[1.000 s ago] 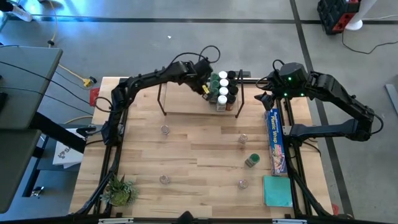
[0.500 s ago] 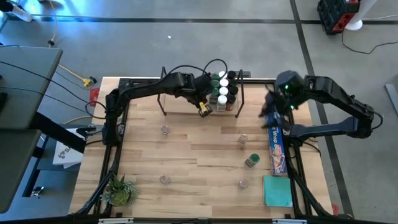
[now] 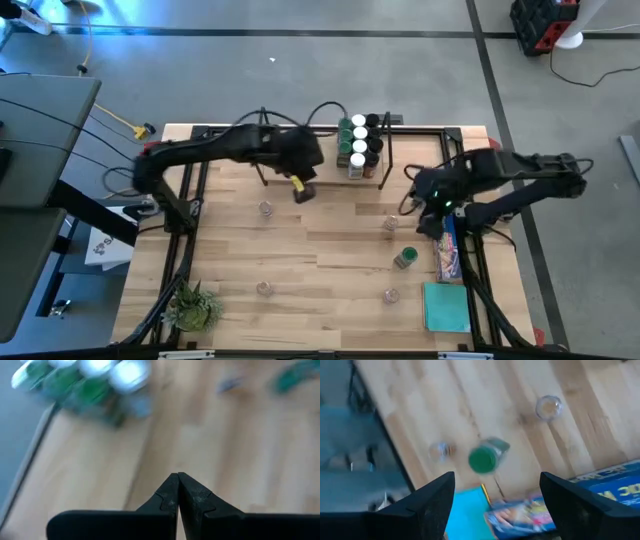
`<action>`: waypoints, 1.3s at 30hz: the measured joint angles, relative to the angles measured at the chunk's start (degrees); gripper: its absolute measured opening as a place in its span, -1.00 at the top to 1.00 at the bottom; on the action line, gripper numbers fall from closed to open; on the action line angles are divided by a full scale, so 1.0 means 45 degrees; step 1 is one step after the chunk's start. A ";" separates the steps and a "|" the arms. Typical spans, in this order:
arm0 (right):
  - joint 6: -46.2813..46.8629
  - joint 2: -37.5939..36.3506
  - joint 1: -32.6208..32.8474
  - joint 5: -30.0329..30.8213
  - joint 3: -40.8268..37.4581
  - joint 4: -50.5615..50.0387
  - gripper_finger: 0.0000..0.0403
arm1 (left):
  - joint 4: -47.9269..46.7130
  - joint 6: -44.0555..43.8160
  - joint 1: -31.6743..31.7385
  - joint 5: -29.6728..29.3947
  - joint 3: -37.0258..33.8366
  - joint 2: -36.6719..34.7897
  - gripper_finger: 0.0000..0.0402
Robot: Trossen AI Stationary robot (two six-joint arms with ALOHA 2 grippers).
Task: Shelf spices
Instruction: Put the green seasoning bottle on the shelf aligned with the other green seasoning bottles
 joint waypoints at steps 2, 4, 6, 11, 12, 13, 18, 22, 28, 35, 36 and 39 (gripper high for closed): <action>0.2062 0.0335 0.0947 0.1042 0.0000 0.0769 -0.42 | 0.1390 0.0578 0.0237 0.1393 -0.1489 -0.1240 0.99; 0.3714 0.0672 0.1700 0.1804 0.0000 0.1413 -0.42 | 0.2037 0.0685 0.0546 0.2178 -0.2769 -0.2436 0.99; 0.4999 0.1077 0.2236 0.2123 0.0000 0.1366 -0.42 | 0.2235 0.0813 0.0731 0.2237 -0.3912 -0.3509 0.99; 0.6592 0.2481 0.3283 0.2176 0.0000 0.1102 -0.42 | 0.2239 0.0708 0.0967 0.2202 -0.5907 -0.5694 0.99; 0.6621 0.2794 0.3474 0.2167 0.0000 0.0844 -0.42 | 0.2274 0.0651 0.0984 0.2188 -0.6191 -0.6074 0.99; 0.6619 0.3075 0.3651 0.2071 -0.0143 0.0671 -0.42 | 0.2335 0.0604 0.0991 0.2151 -0.6469 -0.6397 0.99; 0.7511 0.3046 0.3845 0.0076 -0.2531 0.2639 -0.42 | 0.2744 -0.0144 0.0981 0.2155 -0.7553 -0.7596 0.99; 0.9320 0.2465 0.3920 0.0531 -0.3558 0.3609 -0.42 | 0.2731 -0.0655 0.0895 0.2156 -0.7962 -0.8296 0.99; 0.9305 0.2447 0.3969 0.0723 -0.4690 0.5003 -0.42 | 0.2741 -0.1078 0.0850 0.2161 -0.8006 -0.8846 0.99; 0.9817 0.2457 0.3854 0.0723 -0.5623 0.6055 -0.33 | 0.2755 -0.1412 0.0850 0.2146 -0.8006 -0.9007 0.99; 0.9752 0.2457 0.3854 0.0745 -0.5625 0.6115 -0.27 | 0.2757 -0.1416 0.0850 0.2145 -0.8006 -0.8993 0.99; 0.9422 0.2454 0.3854 0.0838 -0.5618 0.6265 -0.01 | 0.2928 -0.1412 0.0850 0.2141 -0.8006 -0.8946 0.99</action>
